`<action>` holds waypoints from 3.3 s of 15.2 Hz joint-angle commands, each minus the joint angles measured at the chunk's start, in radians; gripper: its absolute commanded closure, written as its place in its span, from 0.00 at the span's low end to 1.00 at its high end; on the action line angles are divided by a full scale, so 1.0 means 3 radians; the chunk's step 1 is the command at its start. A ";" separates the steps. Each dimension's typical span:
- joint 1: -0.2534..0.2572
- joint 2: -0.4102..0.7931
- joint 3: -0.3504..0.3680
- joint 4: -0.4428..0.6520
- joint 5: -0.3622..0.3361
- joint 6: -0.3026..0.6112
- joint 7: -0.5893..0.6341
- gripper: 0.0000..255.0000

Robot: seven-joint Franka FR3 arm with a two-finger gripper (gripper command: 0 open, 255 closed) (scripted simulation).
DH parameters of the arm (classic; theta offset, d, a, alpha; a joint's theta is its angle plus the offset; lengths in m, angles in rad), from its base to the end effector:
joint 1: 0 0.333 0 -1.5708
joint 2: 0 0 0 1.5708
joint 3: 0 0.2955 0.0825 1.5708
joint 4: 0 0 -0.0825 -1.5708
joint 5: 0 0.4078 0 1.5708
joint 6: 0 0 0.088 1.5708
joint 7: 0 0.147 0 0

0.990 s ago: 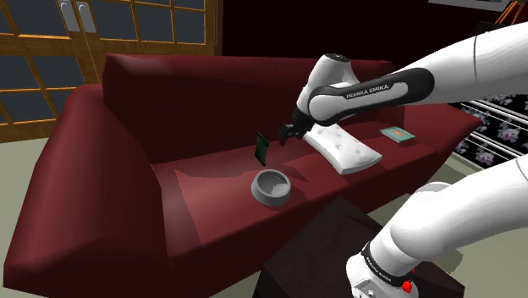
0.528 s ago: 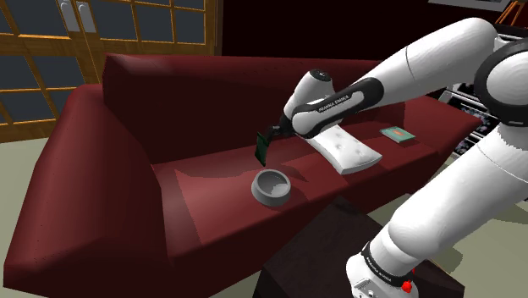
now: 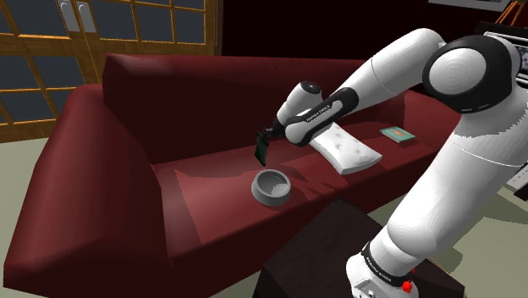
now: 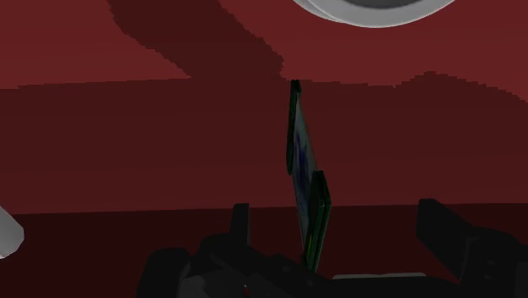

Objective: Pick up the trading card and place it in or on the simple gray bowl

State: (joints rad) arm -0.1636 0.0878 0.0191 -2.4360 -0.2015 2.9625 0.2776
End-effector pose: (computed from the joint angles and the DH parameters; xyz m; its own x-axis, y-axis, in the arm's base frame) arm 0.5487 -0.0675 0.2391 0.8789 -0.2086 0.4291 -0.2294 -0.9733 -0.0034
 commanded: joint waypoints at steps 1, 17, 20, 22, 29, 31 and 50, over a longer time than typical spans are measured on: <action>0.0012 0.0117 -0.0022 0.0045 -0.0063 0.0075 0.0057 0.00; 0.0027 0.0202 -0.0045 0.0080 -0.0098 0.0125 0.0087 1.00; 0.0026 0.0203 -0.0045 0.0081 -0.0098 0.0125 0.0087 1.00; 0.0002 0.0122 -0.0008 0.0087 -0.0034 0.0038 0.0030 1.00; -0.0029 -0.0142 0.0059 0.0133 0.0160 -0.0271 -0.0139 1.00; -0.0029 -0.0212 0.0067 0.0154 0.0204 -0.0361 -0.0176 1.00; 0.0057 -0.1292 0.0156 -0.0093 0.0395 -0.1197 -0.0208 1.00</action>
State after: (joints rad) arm -0.1499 -0.2595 0.0619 -2.4319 -0.0841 2.6123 0.2084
